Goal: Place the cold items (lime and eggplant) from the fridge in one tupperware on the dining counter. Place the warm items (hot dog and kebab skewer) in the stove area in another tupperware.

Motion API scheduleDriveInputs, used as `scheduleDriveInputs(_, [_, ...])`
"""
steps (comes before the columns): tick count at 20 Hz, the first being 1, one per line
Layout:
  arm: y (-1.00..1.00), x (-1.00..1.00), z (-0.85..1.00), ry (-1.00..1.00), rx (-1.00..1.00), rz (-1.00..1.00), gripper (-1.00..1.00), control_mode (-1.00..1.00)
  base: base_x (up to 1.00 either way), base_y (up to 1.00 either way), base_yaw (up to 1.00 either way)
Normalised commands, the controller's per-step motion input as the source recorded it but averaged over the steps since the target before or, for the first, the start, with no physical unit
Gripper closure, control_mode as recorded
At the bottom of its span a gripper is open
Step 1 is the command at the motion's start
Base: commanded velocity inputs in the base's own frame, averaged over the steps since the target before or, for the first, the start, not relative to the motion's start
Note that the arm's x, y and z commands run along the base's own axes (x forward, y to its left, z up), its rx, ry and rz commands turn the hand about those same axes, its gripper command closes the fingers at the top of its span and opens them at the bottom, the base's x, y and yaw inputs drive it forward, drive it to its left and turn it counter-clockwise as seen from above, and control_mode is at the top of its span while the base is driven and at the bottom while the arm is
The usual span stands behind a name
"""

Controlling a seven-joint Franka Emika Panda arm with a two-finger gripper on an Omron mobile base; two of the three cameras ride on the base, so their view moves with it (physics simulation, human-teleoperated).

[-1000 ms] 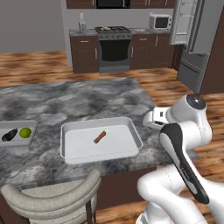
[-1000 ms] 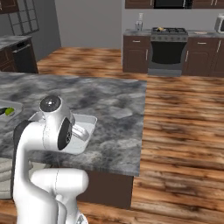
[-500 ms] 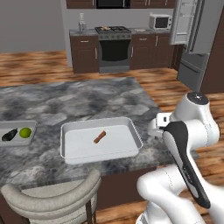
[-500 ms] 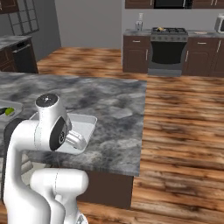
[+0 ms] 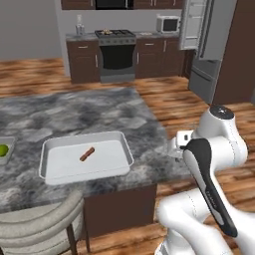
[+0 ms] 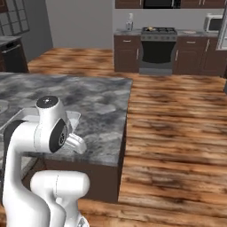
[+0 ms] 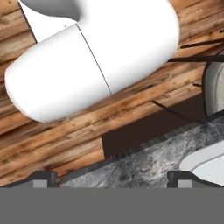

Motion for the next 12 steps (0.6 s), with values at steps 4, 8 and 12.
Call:
scheduleDriveInputs(4, [0.0, 0.0, 0.0, 0.0, 0.0, 0.0, -1.0, 1.0, 0.0, -1.0, -0.23])
scheduleDriveInputs(8, [0.0, 0.0, 0.0, 0.0, 0.0, 0.0, -1.0, 1.0, 0.11, -1.0, -0.02])
scheduleDriveInputs(12, [0.0, 0.0, 0.0, 0.0, 0.0, 0.0, -1.0, 1.0, 0.34, -1.0, 0.04])
